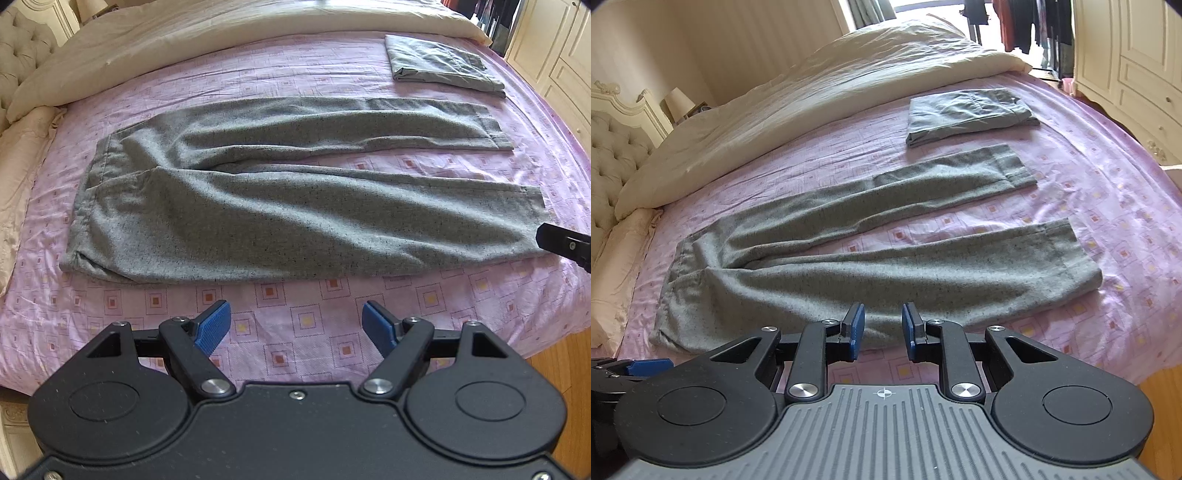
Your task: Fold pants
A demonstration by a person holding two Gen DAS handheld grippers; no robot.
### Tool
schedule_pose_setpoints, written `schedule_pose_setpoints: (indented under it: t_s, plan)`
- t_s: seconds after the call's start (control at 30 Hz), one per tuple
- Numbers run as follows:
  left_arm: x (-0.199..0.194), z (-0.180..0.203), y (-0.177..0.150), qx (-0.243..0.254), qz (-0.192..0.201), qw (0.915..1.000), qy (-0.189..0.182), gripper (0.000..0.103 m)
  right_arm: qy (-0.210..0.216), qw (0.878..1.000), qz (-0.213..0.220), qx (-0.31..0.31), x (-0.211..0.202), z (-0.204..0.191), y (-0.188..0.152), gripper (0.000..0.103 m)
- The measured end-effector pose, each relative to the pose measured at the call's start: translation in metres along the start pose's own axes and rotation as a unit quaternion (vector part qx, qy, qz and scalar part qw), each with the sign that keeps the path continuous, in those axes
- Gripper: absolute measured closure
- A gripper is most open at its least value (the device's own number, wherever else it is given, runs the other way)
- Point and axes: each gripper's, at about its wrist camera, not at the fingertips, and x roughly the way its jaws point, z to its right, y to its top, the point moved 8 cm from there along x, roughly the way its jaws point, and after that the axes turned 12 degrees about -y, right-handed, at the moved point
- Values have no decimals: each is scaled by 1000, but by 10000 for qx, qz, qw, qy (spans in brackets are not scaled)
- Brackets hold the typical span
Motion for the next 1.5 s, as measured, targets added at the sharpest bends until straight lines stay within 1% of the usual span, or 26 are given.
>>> schedule_pose_setpoints:
  t_s: [0.17,0.33,0.47,0.73,0.87,1.07,1.13,1.3,1.37,1.5]
  plan:
    - [10,-12,17,4,-76,9999,-89,24,-92,9999,-119,11,8,-12,8,81]
    - [21,-16,34,168,-46,9997,-193,24,-211,9997,-86,55,16,-18,15,81]
    - [32,-15,41,314,-118,9992,-227,24,-285,9993,-126,220,22,-17,17,81]
    - [45,-6,52,357,-268,9988,-185,24,-292,9988,-238,327,36,-5,25,81]
    - [54,6,56,317,-322,9989,-100,24,-310,9985,-310,315,52,20,31,81]
    - [77,31,61,31,-398,9992,14,24,-591,9966,-554,172,92,90,43,79]
    - [87,42,61,-55,-459,9989,81,24,-751,9955,-576,79,108,118,52,72]
    - [103,66,60,-258,-578,9976,296,24,-887,9931,-735,-212,153,171,68,71]
    - [105,76,61,-337,-587,9971,347,24,-891,9916,-854,-392,171,183,72,71]
    - [107,88,63,-478,-571,9962,458,24,-816,9901,-902,-705,201,199,81,68]
